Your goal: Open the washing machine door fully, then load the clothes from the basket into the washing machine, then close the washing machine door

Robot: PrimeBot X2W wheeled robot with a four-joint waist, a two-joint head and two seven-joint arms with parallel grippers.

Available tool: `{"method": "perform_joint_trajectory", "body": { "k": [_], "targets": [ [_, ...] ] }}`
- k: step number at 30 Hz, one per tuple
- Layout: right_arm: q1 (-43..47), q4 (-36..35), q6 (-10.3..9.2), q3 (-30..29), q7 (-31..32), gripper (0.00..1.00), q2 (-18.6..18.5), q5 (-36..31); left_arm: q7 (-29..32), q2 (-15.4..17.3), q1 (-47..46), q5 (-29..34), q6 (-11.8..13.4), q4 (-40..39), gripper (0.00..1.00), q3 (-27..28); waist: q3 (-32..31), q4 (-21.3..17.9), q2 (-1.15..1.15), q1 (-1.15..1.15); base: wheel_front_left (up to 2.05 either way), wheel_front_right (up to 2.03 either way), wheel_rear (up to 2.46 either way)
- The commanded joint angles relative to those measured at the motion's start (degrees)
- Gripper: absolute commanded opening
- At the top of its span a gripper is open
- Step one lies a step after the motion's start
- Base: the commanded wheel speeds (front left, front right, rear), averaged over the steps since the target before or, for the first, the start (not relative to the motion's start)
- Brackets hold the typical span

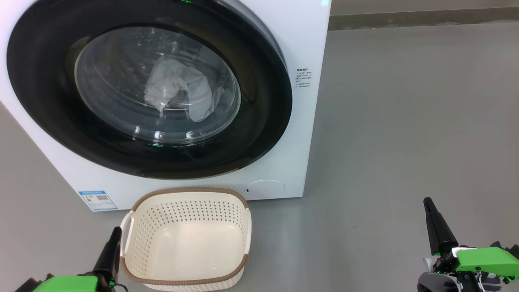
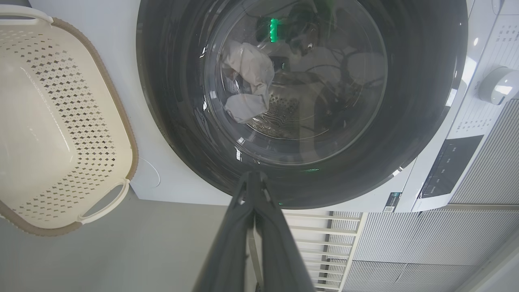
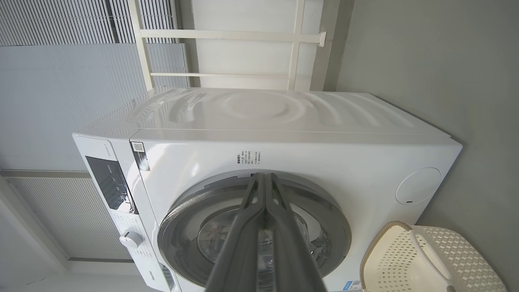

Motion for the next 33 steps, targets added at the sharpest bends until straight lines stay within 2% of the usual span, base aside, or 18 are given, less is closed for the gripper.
{"method": "perform_joint_trajectory", "body": {
  "k": [1,33],
  "targets": [
    [-0.37,-1.76,0.1,1.29,0.45,0.0,-0.16,0.22,0.36,0.74,-2.37,-0.49,-0.17,-1.68,0.0,1.97,0.0,0.0,0.0,0.0,0.0,0.0,0.0],
    [-0.37,-1.76,0.1,1.29,0.45,0.0,-0.16,0.22,0.35,0.74,-2.36,-0.5,-0.17,-1.68,0.0,1.96,0.0,0.0,0.0,0.0,0.0,0.0,0.0]
  ]
}}
